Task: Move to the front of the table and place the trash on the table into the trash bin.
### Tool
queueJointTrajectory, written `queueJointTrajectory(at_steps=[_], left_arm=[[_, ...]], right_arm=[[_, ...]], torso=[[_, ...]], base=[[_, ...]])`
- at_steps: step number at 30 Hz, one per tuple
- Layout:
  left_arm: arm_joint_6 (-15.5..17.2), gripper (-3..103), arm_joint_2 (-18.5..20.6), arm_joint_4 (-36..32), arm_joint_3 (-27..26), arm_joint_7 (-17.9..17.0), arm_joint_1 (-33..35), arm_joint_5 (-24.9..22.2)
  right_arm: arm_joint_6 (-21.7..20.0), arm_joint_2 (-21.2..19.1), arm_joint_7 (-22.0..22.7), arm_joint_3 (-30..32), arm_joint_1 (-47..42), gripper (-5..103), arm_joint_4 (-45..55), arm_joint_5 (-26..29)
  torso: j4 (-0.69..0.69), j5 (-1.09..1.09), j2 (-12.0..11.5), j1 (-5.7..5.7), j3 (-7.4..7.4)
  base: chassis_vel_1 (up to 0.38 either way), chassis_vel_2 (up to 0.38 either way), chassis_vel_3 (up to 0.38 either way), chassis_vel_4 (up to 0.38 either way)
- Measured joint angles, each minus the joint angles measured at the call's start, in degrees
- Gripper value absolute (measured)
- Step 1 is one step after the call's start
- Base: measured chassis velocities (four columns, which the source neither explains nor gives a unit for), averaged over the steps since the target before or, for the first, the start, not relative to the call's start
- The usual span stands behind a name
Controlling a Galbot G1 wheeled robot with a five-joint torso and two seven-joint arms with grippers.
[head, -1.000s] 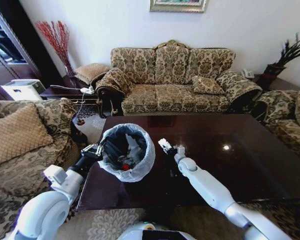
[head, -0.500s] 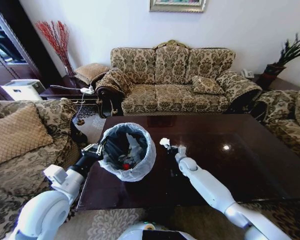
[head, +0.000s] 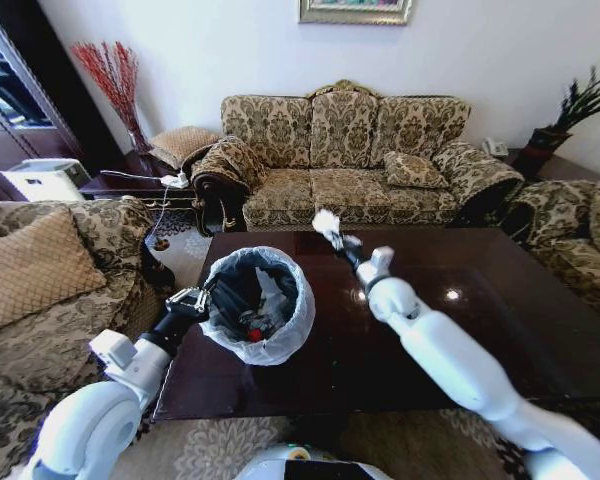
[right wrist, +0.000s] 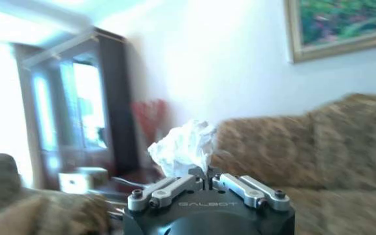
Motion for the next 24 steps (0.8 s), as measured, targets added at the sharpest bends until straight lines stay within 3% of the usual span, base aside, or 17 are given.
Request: queueJointTrajectory(at_steps=[5, 8, 10, 14, 20, 23, 24], left_arm=[[0.0, 3, 0.1, 0.0, 0.0, 0.0, 0.0, 0.2], [0.0, 3, 0.1, 0.2, 0.0, 0.0, 0.0, 0.3], [0.0, 3, -0.1, 0.3, -0.1, -0.2, 0.0, 0.3], [0.0, 3, -0.7, 0.3, 0.0, -0.2, 0.0, 0.4], [0.1, 3, -1.7, 0.1, 0.2, -0.2, 0.1, 1.0], [0.1, 3, -1.9, 0.1, -0.1, -0.2, 0.3, 1.0], [0.1, 3, -1.9, 0.1, -0.1, -0.2, 0.3, 1.0]], right_arm=[[-4.1, -1.6, -0.3, -2.7, 8.3, 0, 9.9, 11.0], [-6.1, -2.7, -0.4, -3.2, 8.7, 0, 14.1, 14.6], [-8.0, -6.2, -2.5, -3.7, 6.1, 0, 19.3, 17.9], [-9.5, -9.3, -5.4, -3.8, 2.7, 0, 21.1, 18.2], [-13.2, -11.0, -7.3, -4.5, 1.7, 1, 21.8, 17.8], [-13.5, -10.7, -6.9, -5.3, 1.8, 17, 21.1, 16.9], [-13.5, -10.7, -6.9, -5.3, 1.8, 17, 21.1, 16.9]], torso=[[0.01, 0.02, 0.0, 0.00, 0.00], [0.01, 0.01, 0.0, 0.01, 0.00], [0.00, 0.02, 0.0, 0.00, 0.00], [-0.01, 0.03, 0.0, -0.01, 0.00], [-0.01, 0.02, 0.0, 0.00, 0.01], [0.00, 0.02, 0.0, 0.00, 0.01], [0.00, 0.02, 0.0, 0.00, 0.01]], base=[[0.000, 0.000, 0.000, 0.000], [0.000, 0.000, 0.000, 0.000], [0.000, 0.000, 0.000, 0.000], [0.000, 0.000, 0.000, 0.000], [0.000, 0.000, 0.000, 0.000], [0.000, 0.000, 0.000, 0.000], [0.000, 0.000, 0.000, 0.000]])
